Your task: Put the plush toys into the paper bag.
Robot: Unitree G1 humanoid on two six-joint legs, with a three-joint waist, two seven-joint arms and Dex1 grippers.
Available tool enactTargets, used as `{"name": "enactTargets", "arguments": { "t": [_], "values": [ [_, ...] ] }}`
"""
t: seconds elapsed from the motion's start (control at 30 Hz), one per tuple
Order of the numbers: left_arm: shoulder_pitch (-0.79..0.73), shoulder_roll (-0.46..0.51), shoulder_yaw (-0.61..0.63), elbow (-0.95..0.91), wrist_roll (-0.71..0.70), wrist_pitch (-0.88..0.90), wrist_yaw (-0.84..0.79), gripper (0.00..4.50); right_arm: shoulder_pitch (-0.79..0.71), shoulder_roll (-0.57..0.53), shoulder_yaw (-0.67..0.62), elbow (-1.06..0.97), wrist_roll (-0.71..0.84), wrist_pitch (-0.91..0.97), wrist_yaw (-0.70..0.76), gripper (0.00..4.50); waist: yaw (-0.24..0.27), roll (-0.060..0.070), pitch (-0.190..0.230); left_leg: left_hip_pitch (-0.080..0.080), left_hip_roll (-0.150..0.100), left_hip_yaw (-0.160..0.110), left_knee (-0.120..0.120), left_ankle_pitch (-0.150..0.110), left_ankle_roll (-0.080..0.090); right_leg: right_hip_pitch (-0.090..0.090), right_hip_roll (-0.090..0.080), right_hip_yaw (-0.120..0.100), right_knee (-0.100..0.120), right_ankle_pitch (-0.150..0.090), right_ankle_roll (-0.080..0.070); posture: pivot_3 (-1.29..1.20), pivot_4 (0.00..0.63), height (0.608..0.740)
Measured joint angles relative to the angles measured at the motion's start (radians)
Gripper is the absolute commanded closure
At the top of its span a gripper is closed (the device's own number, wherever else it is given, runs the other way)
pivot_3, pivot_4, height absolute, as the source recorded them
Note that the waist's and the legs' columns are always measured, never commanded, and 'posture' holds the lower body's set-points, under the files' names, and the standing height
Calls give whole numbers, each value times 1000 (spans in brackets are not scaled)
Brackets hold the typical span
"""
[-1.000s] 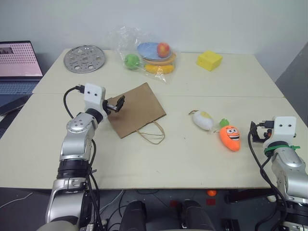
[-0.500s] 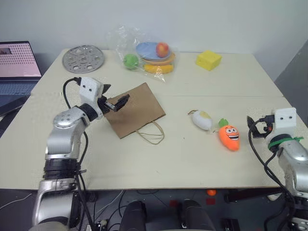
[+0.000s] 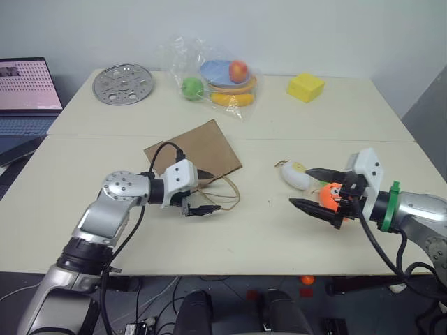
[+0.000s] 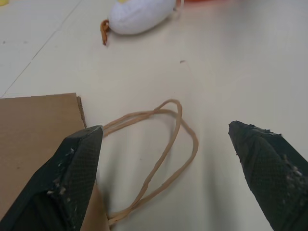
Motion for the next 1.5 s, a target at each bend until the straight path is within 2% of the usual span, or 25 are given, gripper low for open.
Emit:
{"name": "enactTargets", "arguments": {
  "t": [0.1, 0.27, 0.3, 0.33, 0.77, 0.97, 1.03, 1.1, 1.17, 1.3, 1.4, 1.5],
  "values": [
    [-14, -44, -15, 68, 45, -44, 37, 34, -18, 16, 4, -21, 17, 26, -43, 0, 0, -1, 0, -1, 0, 0, 0, 0, 0, 0, 0, -1, 0, 0, 0, 0, 150, 740],
    [-24, -61, -15, 104, 64, -69, 49, 34, -19, 23, 11, -46, 36, 47, -83, 0, -1, -1, 0, -1, 0, 0, 0, -1, -1, -1, 1, -1, 1, 0, 3, 0, 150, 740],
    [-25, -67, -14, 112, 65, -70, 50, 416, -19, 23, 11, -47, 38, 48, -90, 0, -1, -1, 0, -1, 0, 0, 0, -1, -1, -1, 1, -1, 1, 1, 6, 0, 150, 740],
    [-30, -77, -13, 121, 64, -68, 53, 533, -19, 23, 11, -47, 40, 48, -97, 0, -1, -1, 0, -1, 0, 0, 0, -1, -1, -1, 1, -1, 1, 1, 6, 0, 150, 740],
    [-68, -99, -13, 179, 61, -83, 40, 4485, 11, 23, 11, -47, 33, 37, -128, 0, -2, -1, 0, -1, 0, 0, 1, -1, -1, -1, 1, -1, 2, 2, 7, 0, 150, 740],
    [-134, -108, 28, 185, -14, -4, -2, 4485, 10, 30, 18, -36, -21, 3, -153, 0, -2, -1, 0, -1, 0, 0, 1, -1, -1, -1, 2, -1, 2, 2, 8, 0, 150, 740],
    [-179, -110, 63, 186, -80, 73, -32, 4485, 2, 77, 39, -6, -58, -20, -187, 0, -3, -2, 1, -1, 1, -1, 2, -1, -1, -1, 3, -1, 3, 3, 10, 0, 150, 740],
    [-242, -106, 102, 187, -151, 160, -78, 4500, -23, 141, 88, 30, -90, -32, -221, 366, -4, -2, 1, -2, 0, -1, 3, -1, -1, -1, 3, -1, 3, 3, 10, 0, 150, 740],
    [-286, -90, 125, 186, -193, 209, -123, 4500, -47, 186, 130, 53, -109, -35, -240, 933, -7, -2, 1, -1, 0, -1, 3, -1, -1, -1, 3, 0, 3, 3, 10, 0, 150, 740],
    [-331, -74, 145, 192, -266, 310, -200, 4500, -139, 287, 221, 146, -167, -70, -257, 2460, -9, -2, 1, -1, 0, -1, 3, -1, -1, -1, 4, -1, 4, 3, 11, 0, 150, 740],
    [-338, -73, 148, 210, -274, 321, -214, 4500, -181, 326, 270, 212, -221, -103, -254, 3531, -5, -2, 1, -2, 0, -1, 2, -1, -1, -1, 4, -1, 4, 3, 11, 0, 150, 740],
    [-341, -79, 160, 217, -288, 326, -221, 4500, -272, 416, 339, 346, -284, -161, -252, 4488, -6, -3, 1, -2, 1, -1, 3, -1, -1, -2, 4, -1, 5, 3, 11, 0, 150, 740]
  ]
}}
